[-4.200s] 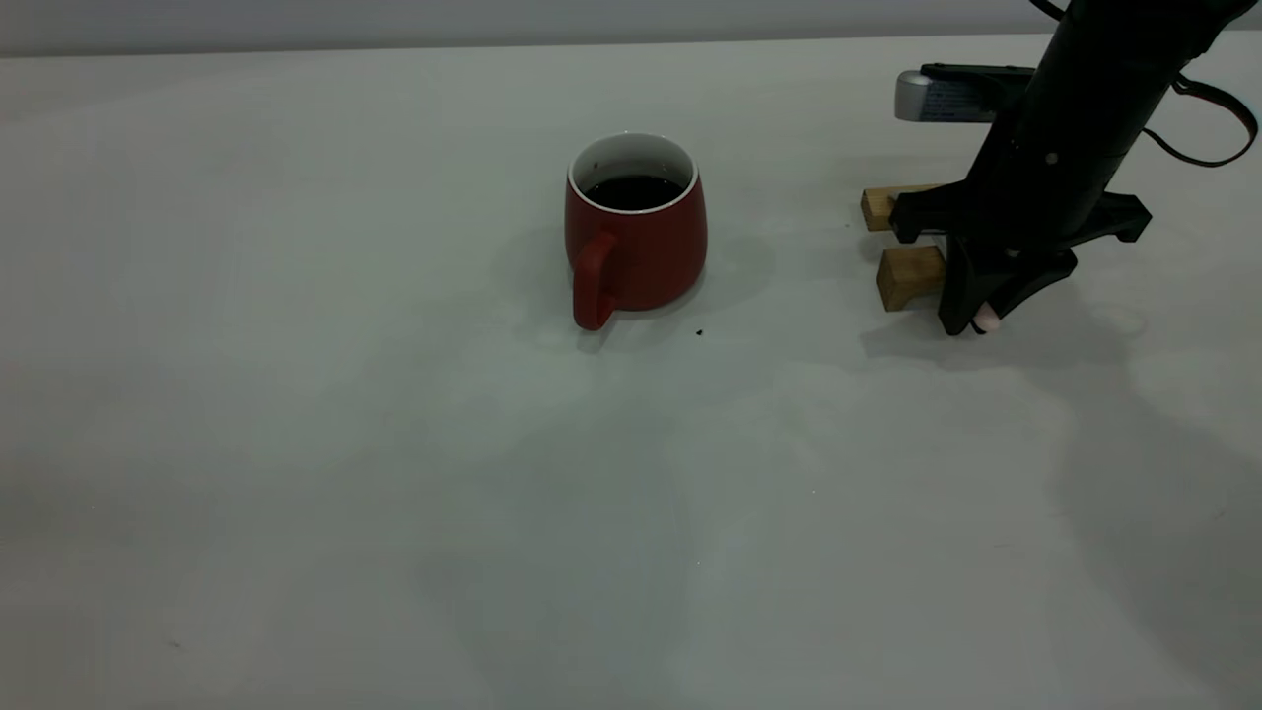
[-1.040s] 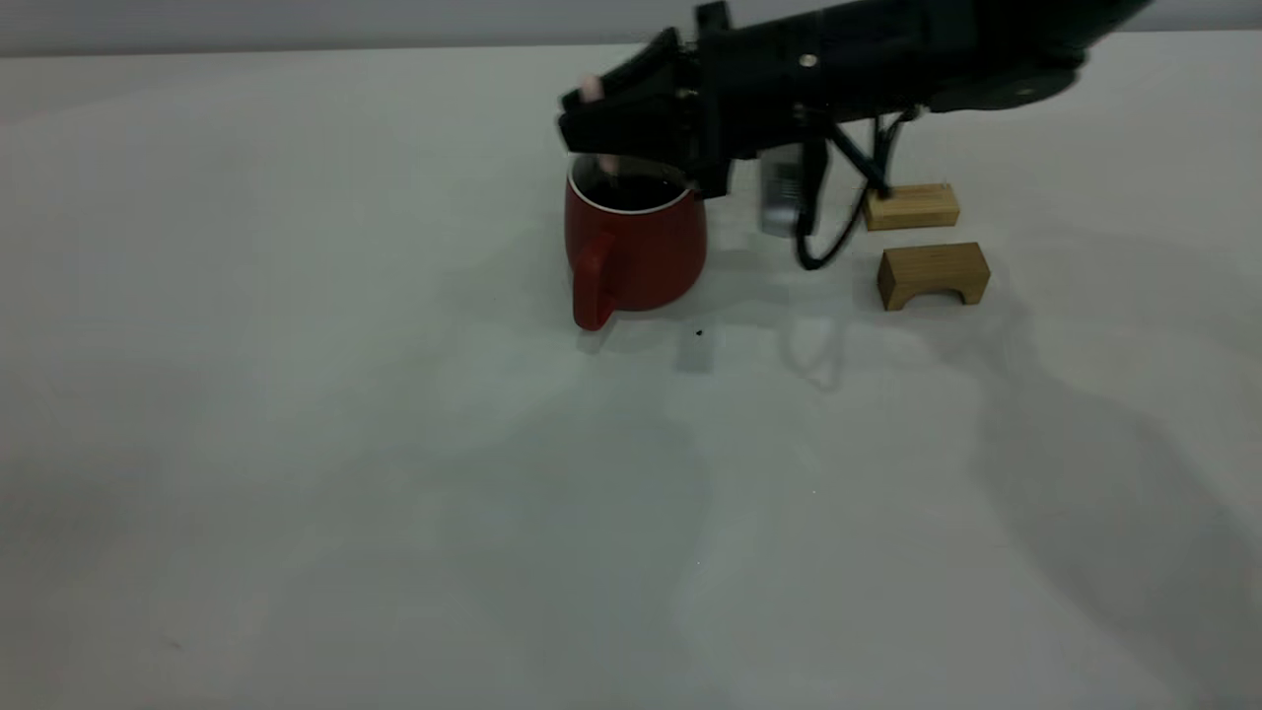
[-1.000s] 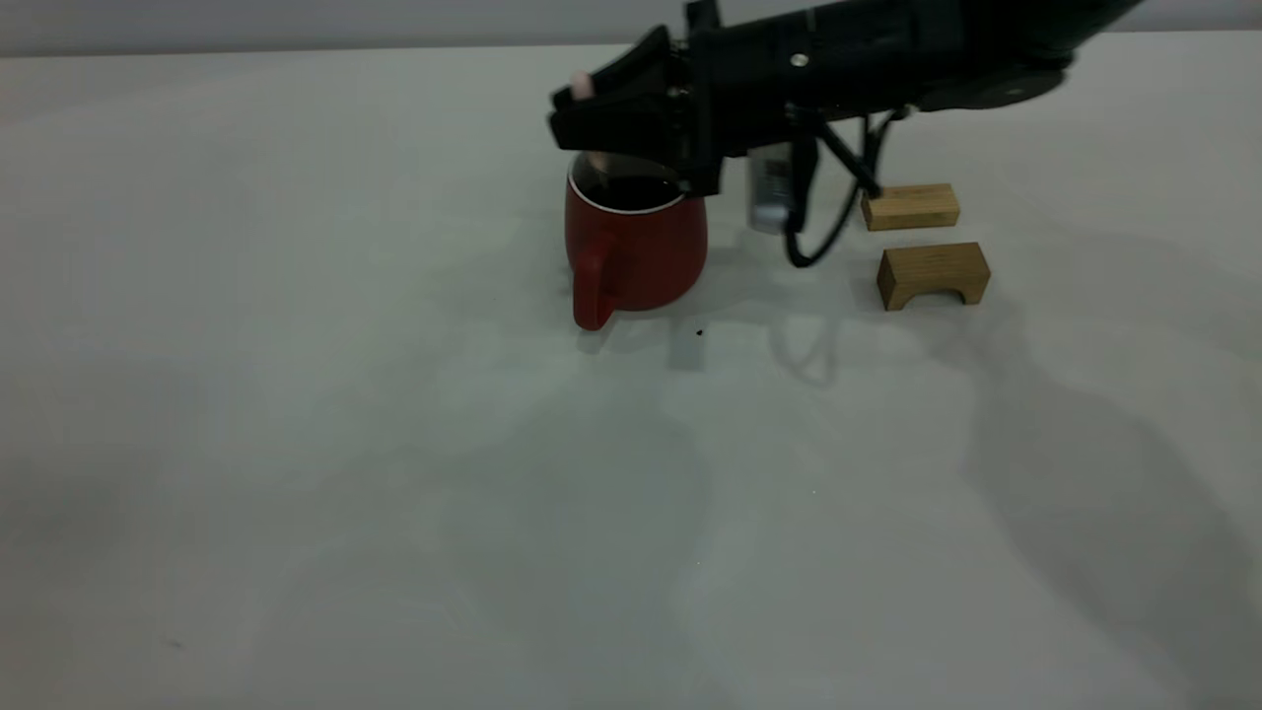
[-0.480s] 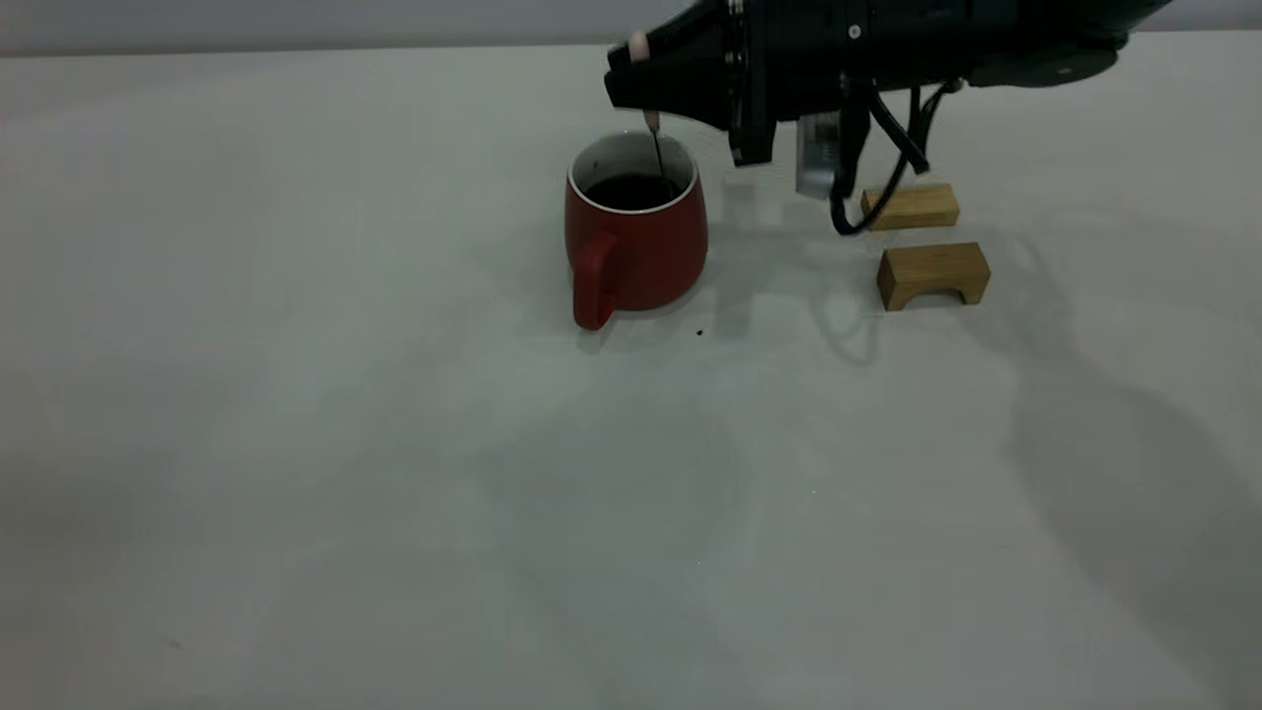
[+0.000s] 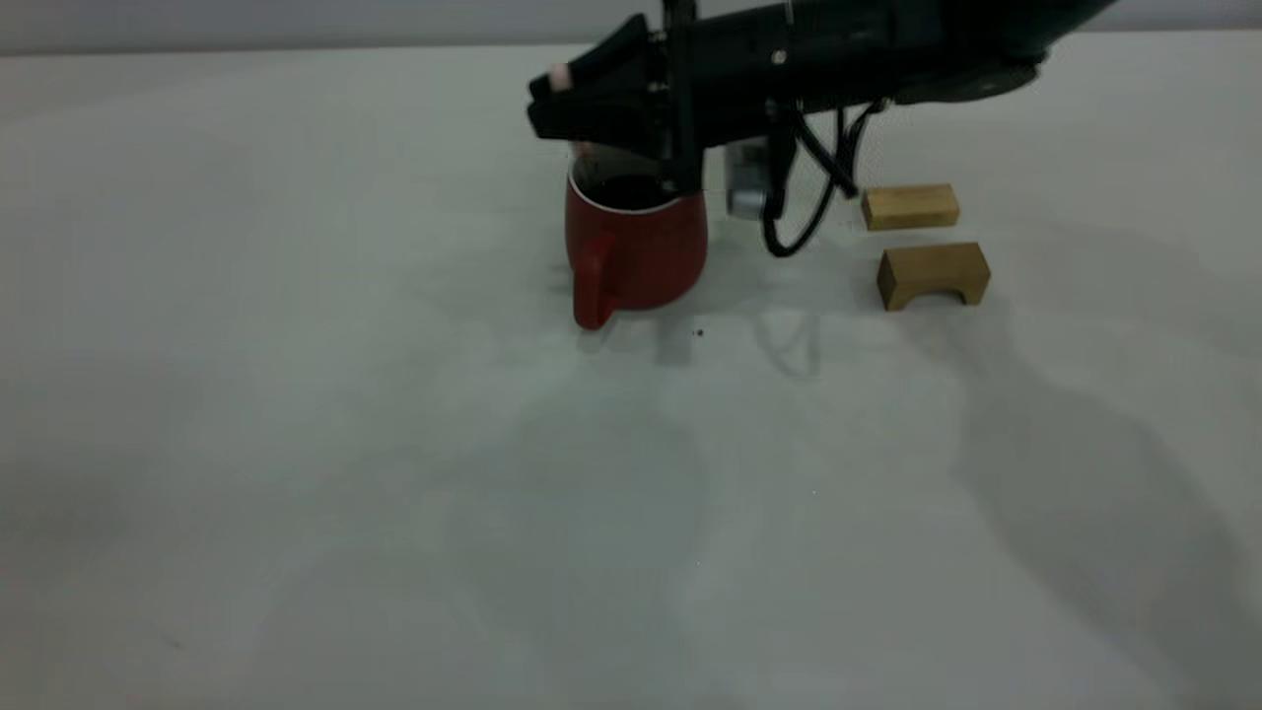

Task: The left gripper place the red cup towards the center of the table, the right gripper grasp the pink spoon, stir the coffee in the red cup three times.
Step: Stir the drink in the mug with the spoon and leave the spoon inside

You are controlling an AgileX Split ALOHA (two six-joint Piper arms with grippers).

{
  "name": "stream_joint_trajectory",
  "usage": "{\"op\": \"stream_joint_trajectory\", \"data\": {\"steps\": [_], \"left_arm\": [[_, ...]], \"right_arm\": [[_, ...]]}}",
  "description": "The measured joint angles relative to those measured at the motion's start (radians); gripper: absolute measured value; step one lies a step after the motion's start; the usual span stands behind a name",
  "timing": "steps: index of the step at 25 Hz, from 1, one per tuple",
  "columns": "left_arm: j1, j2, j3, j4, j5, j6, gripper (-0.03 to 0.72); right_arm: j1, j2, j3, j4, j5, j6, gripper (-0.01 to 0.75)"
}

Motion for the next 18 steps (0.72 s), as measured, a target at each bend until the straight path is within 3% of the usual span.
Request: {"op": "stream_joint_trajectory", "data": {"steps": [9,18], "left_arm": [[0.000,0.000,0.000,0.000,0.000,-0.001,0.436],[0.000,0.000,0.000,0.000,0.000,-0.003,0.436]], "right_arm": [[-0.095,-0.001,0.048,0.004,0.018,-0.001,0.126],[-0.095,-0.007,0.088,0.011,0.041,-0.002,0.126]]}}
